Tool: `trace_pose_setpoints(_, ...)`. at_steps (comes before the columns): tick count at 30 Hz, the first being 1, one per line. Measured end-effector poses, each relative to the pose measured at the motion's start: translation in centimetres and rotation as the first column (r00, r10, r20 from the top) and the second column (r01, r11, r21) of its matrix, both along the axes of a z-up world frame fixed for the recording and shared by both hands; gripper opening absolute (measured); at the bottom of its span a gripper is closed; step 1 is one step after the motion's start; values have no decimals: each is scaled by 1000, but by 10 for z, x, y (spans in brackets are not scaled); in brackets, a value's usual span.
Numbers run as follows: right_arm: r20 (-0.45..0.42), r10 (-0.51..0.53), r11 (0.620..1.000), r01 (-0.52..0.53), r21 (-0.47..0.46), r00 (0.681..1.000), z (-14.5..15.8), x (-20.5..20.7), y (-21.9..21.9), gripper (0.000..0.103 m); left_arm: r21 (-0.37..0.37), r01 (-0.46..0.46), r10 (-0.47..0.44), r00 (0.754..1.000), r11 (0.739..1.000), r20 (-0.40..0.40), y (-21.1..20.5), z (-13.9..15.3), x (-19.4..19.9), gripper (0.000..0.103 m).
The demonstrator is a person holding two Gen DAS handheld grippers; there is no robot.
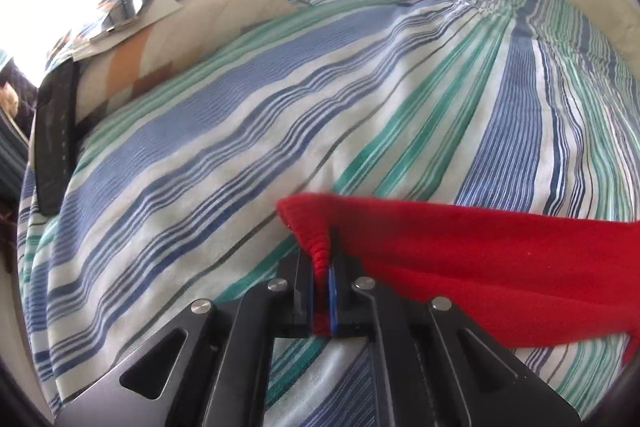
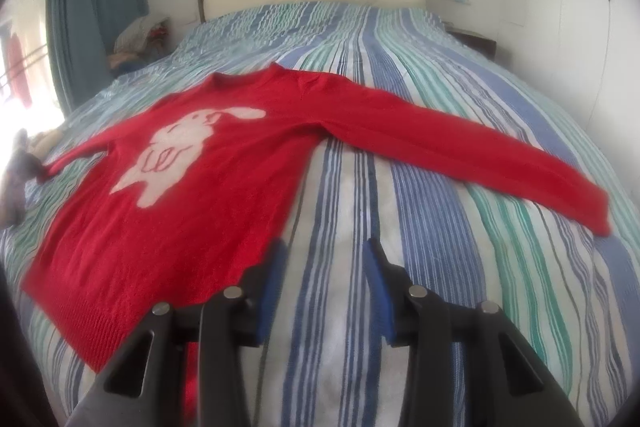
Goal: Fold small clothes
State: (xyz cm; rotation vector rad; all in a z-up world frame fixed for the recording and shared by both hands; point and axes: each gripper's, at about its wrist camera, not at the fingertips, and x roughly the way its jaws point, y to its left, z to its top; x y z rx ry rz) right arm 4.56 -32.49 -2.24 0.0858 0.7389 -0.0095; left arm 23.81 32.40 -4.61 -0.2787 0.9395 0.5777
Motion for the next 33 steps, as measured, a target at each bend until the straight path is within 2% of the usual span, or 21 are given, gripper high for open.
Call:
trace_pose_setpoints(2, -11, -8, 1000, 8, 6, 1000, -2, 1, -2, 40, 25, 8, -8, 1000, 1000, -7, -4, 0, 2, 3)
trace_pose_setpoints(7, -19, -31, 1000, 31, 5, 999, -4, 3, -8, 40, 14, 22, -22, 1000, 1000, -3, -6, -2, -3, 5)
trace_pose_setpoints(9, -28, -43, 999, 43, 4, 999, -6, 3, -11, 40, 9, 35, -35, 999, 999, 20, -7, 0, -7, 14)
trace_pose_setpoints(10, -34, -49, 999, 49, 4, 998, -7, 3, -12, 40, 1, 38, -38, 999, 999, 35, -8, 3, -12, 22)
trace_pose_setpoints(12, -51, -63, 998, 63, 4, 997, -10, 5, -15, 41, -15, 44, -43, 998, 999, 53, -13, 15, -20, 69)
trace_pose_setpoints(14, -64, -73, 997, 74, 12, 995, -11, 5, -18, 60, -19, 60, -58, 993, 998, 99, -24, 35, -33, 72)
trace_pose_setpoints(17, -57, -66, 997, 67, 24, 996, -2, 0, -21, 63, -62, 176, -168, 978, 982, 128, -54, 62, -57, 73)
trace_pose_setpoints(18, -60, -51, 998, 53, 32, 997, 3, -2, -20, 63, -80, 232, -220, 966, 969, 132, -68, 67, -68, 73)
trace_pose_setpoints(20, -84, 13, 997, -6, 78, 996, 11, -8, -15, 63, -135, 367, -352, 928, 920, 126, -102, 69, -94, 73)
trace_pose_setpoints(22, -120, 104, 979, -81, 188, 987, 14, -19, -7, 63, -212, 495, -482, 869, 843, 115, -142, 61, -125, 73)
trace_pose_setpoints(24, -167, 196, 927, -127, 354, 966, 8, -32, 3, 62, -283, 591, -582, 804, 756, 122, -180, 49, -155, 73)
trace_pose_setpoints(25, -190, 228, 903, -135, 408, 955, 4, -39, 10, 62, -311, 622, -617, 776, 718, 130, -196, 43, -168, 73)
trace_pose_setpoints(27, -223, 250, 894, -136, 428, 942, -3, -51, 24, 62, -354, 663, -662, 735, 659, 145, -223, 33, -188, 73)
trace_pose_setpoints(28, -233, 252, 894, -134, 427, 939, -7, -55, 29, 61, -358, 677, -676, 722, 643, 149, -233, 28, -194, 73)
trace_pose_setpoints(30, -260, 240, 900, -114, 421, 935, -16, -59, 35, 60, -331, 701, -699, 700, 632, 148, -250, 23, -202, 73)
trace_pose_setpoints(33, -253, 240, 864, -87, 496, 937, -29, -58, 35, 56, -317, 713, -714, 687, 625, 136, -262, 19, -201, 69)
